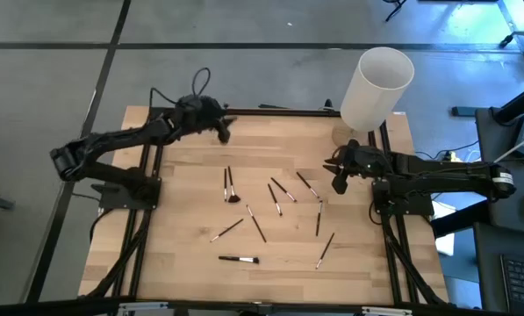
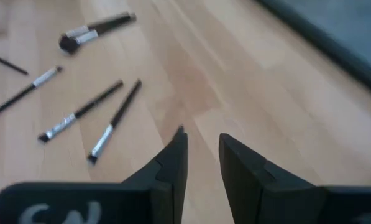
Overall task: Put items in baskets/containers
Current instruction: Put the black powder brush into the transparent organizer
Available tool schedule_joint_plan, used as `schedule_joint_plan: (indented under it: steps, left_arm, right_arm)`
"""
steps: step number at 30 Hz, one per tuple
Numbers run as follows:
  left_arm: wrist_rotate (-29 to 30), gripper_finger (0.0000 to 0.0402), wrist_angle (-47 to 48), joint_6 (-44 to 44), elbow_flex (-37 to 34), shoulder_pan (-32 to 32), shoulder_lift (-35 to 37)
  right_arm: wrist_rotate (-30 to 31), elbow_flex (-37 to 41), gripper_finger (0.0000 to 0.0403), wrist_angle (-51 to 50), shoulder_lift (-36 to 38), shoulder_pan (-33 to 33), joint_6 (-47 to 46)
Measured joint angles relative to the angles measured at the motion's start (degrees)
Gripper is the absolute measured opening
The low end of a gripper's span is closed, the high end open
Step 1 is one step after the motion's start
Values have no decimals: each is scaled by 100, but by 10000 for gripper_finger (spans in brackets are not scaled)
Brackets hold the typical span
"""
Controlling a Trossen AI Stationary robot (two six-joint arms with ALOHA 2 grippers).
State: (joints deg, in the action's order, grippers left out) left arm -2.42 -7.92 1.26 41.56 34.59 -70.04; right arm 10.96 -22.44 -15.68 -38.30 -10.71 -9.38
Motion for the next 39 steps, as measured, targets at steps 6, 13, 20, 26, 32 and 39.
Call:
schedule_joint_plan:
  steps: [6,13,20,26,32,39]
  left_arm:
    - [11,127,1972,-1122,58,-1560,315]
    - [403,125,1947,277,61,-3581,133]
    - [756,116,531,849,103,-5330,-861]
    - [841,122,514,1537,753,-5960,-2160]
    - [907,125,1188,1662,1673,-6403,-3170]
    - [1088,126,2779,2319,2450,-6465,-3707]
  right_arm:
    - [-55,0,92,843,2,-1,594]
    - [-149,0,92,1210,2,-7,666]
    - [-192,0,92,1524,0,-38,496]
    - [-22,0,92,1624,0,-63,389]
    - [-20,0,92,1756,2,-212,385]
    - [-46,-4,92,1844,1,-508,495]
